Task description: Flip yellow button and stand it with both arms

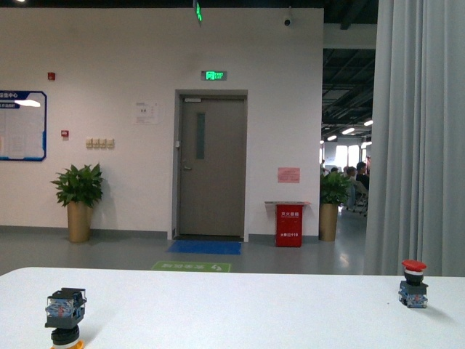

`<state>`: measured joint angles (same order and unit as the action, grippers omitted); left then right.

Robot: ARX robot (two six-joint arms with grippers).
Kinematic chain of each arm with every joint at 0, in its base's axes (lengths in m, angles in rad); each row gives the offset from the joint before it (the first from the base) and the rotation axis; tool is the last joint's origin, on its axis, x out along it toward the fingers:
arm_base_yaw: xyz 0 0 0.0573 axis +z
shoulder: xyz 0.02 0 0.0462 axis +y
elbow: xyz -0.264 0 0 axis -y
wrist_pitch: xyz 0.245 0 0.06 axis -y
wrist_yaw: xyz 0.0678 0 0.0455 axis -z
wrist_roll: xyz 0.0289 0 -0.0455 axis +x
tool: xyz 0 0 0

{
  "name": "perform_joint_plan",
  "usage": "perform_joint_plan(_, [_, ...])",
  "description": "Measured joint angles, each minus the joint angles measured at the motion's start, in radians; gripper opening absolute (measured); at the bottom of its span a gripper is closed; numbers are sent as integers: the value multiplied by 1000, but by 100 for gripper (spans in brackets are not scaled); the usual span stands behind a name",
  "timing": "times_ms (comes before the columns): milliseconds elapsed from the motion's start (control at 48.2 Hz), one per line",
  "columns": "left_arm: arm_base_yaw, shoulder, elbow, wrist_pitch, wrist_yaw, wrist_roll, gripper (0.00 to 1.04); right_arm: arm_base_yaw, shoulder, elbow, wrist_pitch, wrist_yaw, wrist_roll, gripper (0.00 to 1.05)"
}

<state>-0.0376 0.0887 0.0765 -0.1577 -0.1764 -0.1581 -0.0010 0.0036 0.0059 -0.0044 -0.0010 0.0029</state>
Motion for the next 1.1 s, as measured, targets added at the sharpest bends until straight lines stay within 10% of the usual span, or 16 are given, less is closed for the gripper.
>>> perform_joint_plan(249, [105, 210, 79, 24, -16, -206, 98, 0, 0, 0, 0, 0, 0, 97])
perform_joint_plan(623, [269, 499, 285, 175, 158, -3, 98, 0, 0, 0, 0, 0, 0, 97])
perform_joint_plan(1100, [232, 959, 617, 266, 148, 103, 98, 0, 0, 0, 0, 0, 0, 97])
